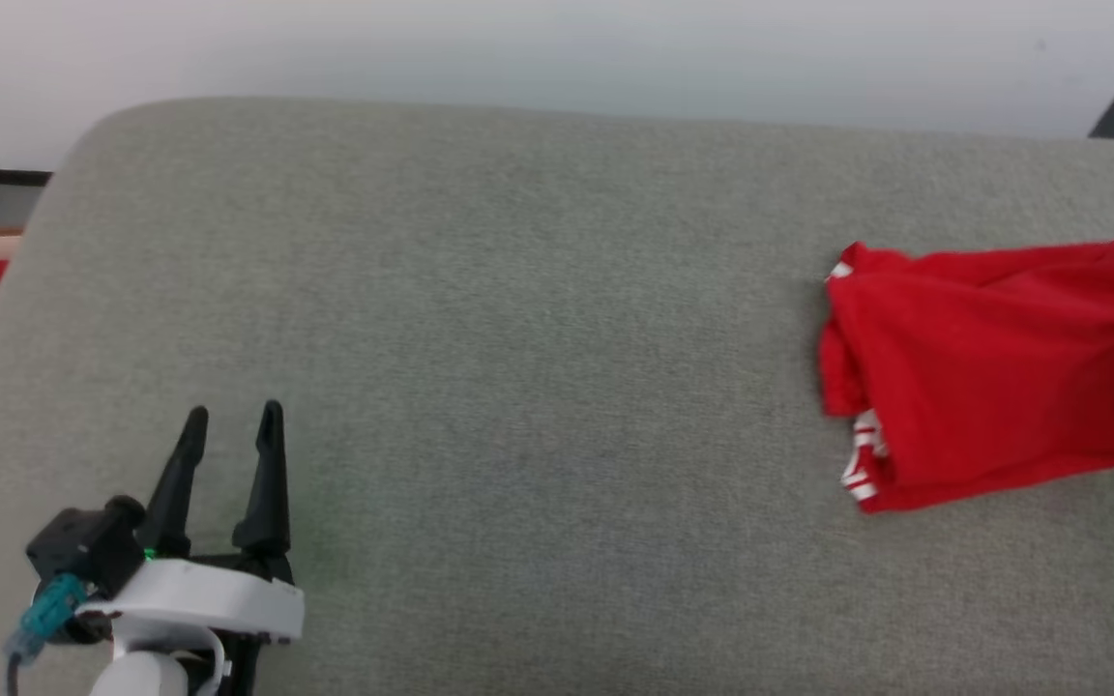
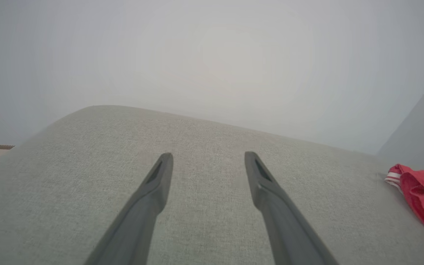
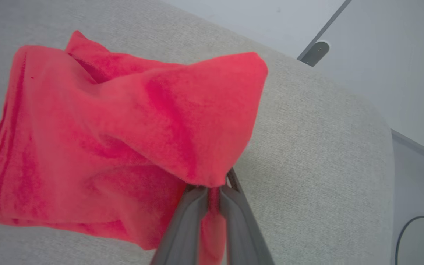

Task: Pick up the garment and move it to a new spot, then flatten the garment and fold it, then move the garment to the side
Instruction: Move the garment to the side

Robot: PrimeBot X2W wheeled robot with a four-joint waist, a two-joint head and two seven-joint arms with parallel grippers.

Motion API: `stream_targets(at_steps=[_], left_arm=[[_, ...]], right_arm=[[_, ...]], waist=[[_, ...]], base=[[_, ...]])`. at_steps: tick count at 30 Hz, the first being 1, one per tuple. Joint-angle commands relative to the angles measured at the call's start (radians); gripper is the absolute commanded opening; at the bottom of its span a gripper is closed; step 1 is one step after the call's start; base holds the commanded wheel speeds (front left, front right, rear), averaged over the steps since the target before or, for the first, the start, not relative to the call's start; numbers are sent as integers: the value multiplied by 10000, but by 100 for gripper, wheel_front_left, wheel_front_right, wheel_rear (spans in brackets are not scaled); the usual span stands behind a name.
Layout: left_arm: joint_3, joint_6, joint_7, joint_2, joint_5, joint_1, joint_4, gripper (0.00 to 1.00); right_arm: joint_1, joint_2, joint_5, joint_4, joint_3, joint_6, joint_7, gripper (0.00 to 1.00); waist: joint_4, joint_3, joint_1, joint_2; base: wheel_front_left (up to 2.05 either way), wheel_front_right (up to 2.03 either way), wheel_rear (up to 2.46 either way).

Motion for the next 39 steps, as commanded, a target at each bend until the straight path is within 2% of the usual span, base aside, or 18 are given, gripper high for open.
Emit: stream_targets(at_steps=[1, 9, 18, 27, 39], left_arm=[[-2, -25, -27, 40, 50, -157, -54, 100], [-271, -25, -27, 93, 163, -679, -142, 100], [-564, -25, -27, 231, 176, -1295, -173, 100], [-782, -25, -27, 437, 201, -1814, -203, 100], [-1060, -25, -27, 566, 267, -2393, -228, 100]], right_arm=[[-209, -137, 50, 75, 78, -12, -129, 0], [-1314, -1035, 182, 1133, 740, -12, -1076, 0], [-2673, -1662, -219, 2172, 1686, -13, -1994, 0], [-3977, -1678, -947, 2985, 2380, -13, -2740, 0], [-5237, -1662, -2083, 4477, 2793, -13, -3459, 0]], waist=[[-286, 276, 0, 0], [-710, 942, 0, 0], [-1276, 1766, 0, 0], [-1909, 2455, 0, 0], [-2233, 3174, 0, 0]], base=[[0, 0, 0], [0, 0, 0], [0, 0, 0], [0, 0, 0], [0, 0, 0]])
